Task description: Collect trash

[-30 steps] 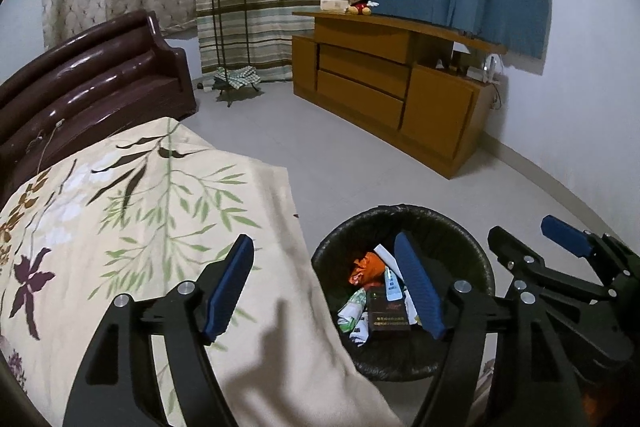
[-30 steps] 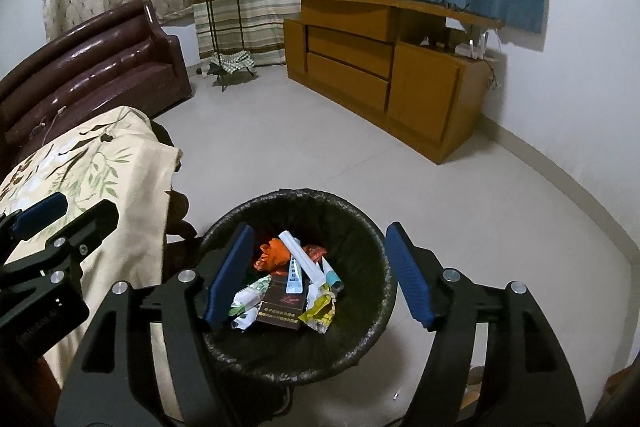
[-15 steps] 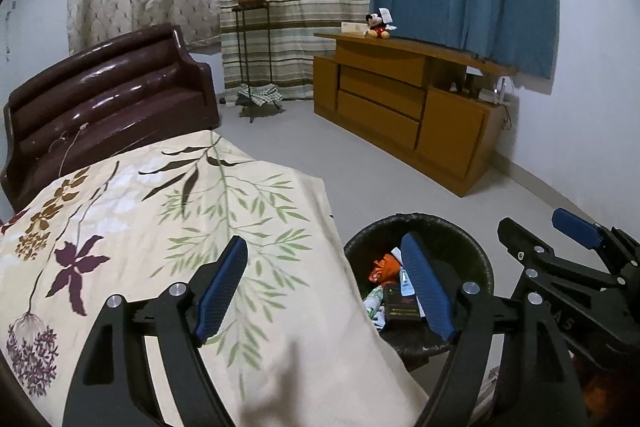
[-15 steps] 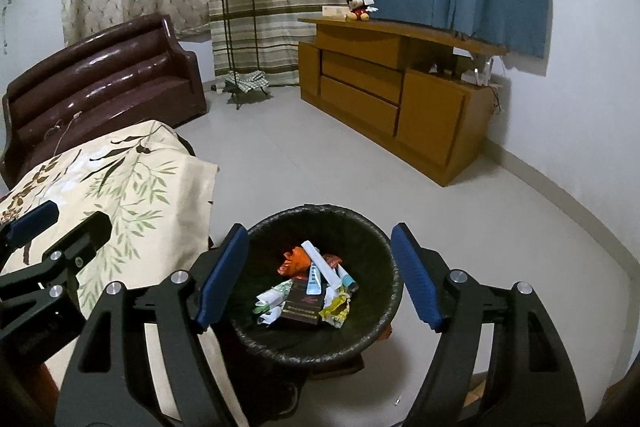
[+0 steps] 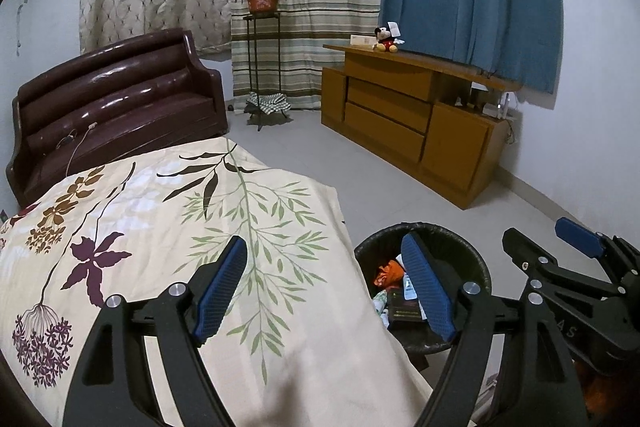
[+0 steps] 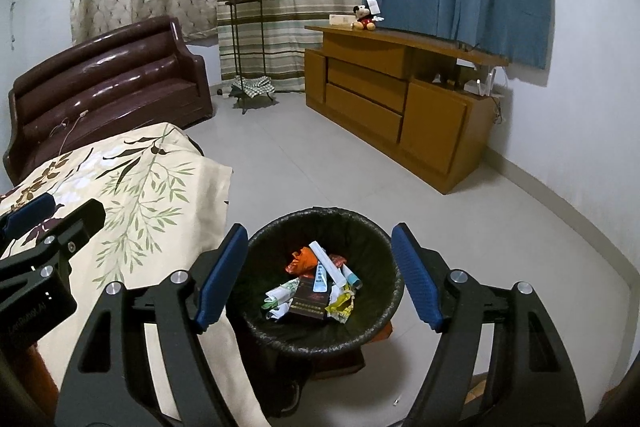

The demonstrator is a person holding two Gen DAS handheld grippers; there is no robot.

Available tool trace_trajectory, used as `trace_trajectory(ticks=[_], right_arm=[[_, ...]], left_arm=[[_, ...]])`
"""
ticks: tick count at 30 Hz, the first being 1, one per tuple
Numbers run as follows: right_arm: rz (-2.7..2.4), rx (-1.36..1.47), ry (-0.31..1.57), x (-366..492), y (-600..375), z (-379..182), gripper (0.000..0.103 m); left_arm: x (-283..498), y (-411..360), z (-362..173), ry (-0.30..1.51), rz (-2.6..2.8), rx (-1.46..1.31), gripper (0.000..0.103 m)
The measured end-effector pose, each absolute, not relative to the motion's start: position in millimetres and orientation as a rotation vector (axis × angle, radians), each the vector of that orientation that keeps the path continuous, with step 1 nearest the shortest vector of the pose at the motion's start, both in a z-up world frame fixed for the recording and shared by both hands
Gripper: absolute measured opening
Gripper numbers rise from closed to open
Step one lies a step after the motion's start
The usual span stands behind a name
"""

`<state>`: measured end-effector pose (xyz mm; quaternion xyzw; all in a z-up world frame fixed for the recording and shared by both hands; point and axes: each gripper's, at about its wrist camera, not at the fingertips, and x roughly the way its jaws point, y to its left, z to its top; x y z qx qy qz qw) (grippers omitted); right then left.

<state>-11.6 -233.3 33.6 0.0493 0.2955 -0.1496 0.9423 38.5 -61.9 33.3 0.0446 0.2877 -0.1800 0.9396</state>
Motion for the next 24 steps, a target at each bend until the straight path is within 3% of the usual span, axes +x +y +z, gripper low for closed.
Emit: trace_trajectory(ticks=[24], right_arm=[[-0.302,0.095,0.597,-12.0,-229.4,34.5,0.073]], left_arm=[[36.8,-61.1,35.0,0.586,-0.365,0.085,0.077]])
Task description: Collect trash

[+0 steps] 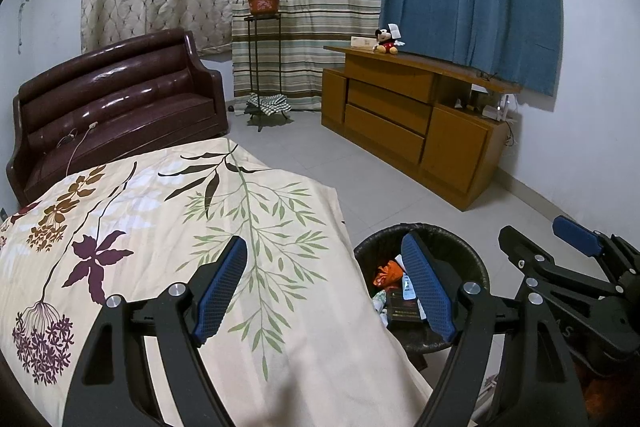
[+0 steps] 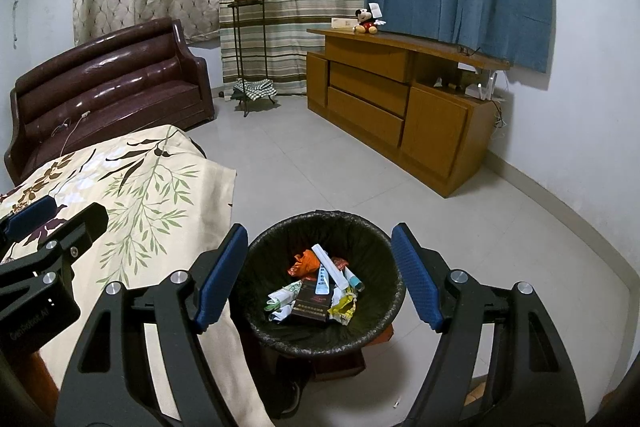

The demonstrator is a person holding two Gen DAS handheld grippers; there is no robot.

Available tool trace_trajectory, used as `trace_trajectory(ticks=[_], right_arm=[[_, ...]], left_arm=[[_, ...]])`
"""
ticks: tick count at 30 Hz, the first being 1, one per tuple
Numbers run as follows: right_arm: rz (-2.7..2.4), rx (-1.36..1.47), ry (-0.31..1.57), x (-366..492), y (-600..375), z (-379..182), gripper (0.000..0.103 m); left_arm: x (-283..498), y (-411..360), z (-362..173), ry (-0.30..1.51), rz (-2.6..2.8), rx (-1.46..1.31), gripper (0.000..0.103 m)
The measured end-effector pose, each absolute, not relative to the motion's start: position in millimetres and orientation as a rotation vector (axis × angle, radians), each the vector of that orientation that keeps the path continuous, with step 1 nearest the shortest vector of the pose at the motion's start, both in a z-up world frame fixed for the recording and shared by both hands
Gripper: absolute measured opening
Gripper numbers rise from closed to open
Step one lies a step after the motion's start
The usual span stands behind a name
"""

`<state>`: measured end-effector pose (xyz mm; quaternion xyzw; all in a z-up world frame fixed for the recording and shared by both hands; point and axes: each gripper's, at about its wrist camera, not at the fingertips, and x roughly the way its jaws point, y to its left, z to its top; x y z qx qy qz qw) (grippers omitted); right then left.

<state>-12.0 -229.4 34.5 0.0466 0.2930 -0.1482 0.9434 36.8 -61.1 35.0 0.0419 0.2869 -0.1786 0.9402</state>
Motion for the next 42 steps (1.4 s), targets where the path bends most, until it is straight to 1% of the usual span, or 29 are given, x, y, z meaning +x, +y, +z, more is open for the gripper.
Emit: trace_trajectory(ticks=[28,42], right_arm=[[-0.301,0.094,0.599,-12.6,-228.5,34.9,0.073],[-0.3,0.094,0.605,-14.4,-225.7,32.3,0.073]], left_arm=[[38.6,-57.4,38.5,0.582,-0.341,0.081,0.077],[44.7,-57.4,30.5,0.622,-0.331,0.04,0.077]])
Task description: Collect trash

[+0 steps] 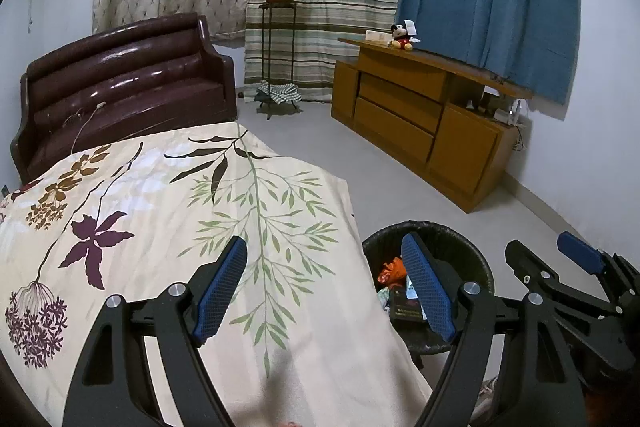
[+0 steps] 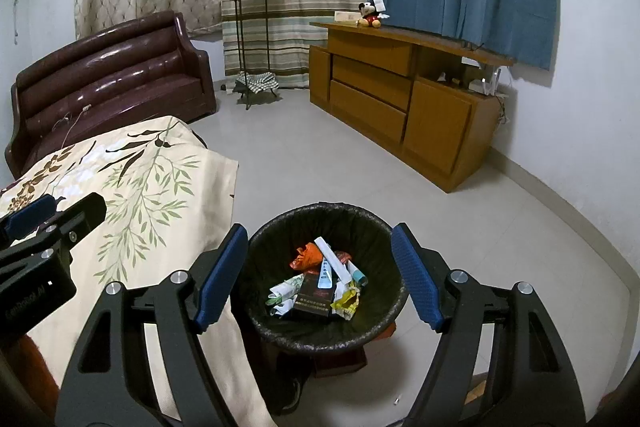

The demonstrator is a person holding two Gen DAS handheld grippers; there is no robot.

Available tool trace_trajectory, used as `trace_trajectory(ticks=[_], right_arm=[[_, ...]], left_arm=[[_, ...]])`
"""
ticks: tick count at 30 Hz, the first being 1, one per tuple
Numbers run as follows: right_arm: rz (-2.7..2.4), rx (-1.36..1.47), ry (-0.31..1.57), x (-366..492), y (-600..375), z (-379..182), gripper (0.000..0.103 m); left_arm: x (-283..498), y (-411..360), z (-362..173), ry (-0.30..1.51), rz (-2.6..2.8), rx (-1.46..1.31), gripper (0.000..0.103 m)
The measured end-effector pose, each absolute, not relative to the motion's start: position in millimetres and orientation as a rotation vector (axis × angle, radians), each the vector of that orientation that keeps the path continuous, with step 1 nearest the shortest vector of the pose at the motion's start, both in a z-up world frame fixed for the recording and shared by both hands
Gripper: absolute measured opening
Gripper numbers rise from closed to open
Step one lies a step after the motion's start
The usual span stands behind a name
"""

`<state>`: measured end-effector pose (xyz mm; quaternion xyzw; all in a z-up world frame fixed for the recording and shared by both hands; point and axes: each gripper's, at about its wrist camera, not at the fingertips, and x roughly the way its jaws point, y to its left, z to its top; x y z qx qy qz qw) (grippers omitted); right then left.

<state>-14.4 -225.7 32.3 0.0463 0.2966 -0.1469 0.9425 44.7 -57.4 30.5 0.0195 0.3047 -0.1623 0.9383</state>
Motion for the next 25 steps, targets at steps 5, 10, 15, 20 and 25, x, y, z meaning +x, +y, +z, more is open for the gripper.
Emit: trace_trajectory(ticks=[5,10,15,20,25], right_arm=[[-0.299,0.094,0.605,-15,-225,33,0.073],[-0.296,0.093,0.609,-18,-222,30,0.073],[-0.295,0.092,0.611,-18,-220,28,0.073],[-0.295,0.093,0.614,-19,-219,27,0.073],[-0.281,0.083,0.628,-14,-210,19,0.073]], left_arm=[[45,-58,27,0.623,-0.347,0.039,0.077],[41,-63,29,0.589,-0.361,0.067,0.077],[42,-61,29,0.595,-0.37,0.059,0.08],[46,-58,27,0.601,-0.345,0.058,0.08],[54,-49,19,0.65,-0.326,0.045,0.08]])
